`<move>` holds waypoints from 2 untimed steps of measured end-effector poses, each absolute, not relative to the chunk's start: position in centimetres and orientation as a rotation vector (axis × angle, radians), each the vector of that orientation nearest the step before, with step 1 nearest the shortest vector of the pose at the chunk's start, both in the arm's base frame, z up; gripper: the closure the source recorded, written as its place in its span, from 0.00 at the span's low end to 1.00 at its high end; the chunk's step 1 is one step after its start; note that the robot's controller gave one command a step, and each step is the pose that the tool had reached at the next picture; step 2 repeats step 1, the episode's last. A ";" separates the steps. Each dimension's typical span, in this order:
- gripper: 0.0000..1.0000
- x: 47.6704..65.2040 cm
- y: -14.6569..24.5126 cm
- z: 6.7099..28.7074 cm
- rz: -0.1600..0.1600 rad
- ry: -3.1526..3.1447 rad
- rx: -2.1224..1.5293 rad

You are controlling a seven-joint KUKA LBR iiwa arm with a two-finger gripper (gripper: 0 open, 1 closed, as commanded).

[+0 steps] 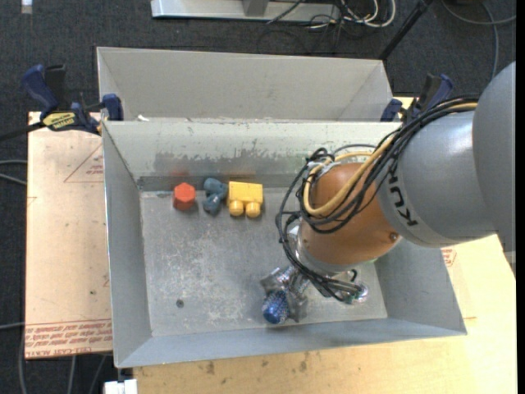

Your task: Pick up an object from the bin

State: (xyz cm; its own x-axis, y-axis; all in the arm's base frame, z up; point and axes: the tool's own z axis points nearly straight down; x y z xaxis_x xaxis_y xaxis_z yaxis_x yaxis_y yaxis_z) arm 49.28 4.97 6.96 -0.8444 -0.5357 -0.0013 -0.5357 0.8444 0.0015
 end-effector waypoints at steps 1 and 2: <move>1.00 52.1 5.8 23.6 -0.001 3.005 -0.880; 1.00 52.1 5.8 23.6 -0.001 3.005 -0.880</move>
Offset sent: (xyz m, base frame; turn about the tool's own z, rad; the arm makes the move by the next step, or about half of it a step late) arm 0.0257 0.0075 0.1624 -0.0070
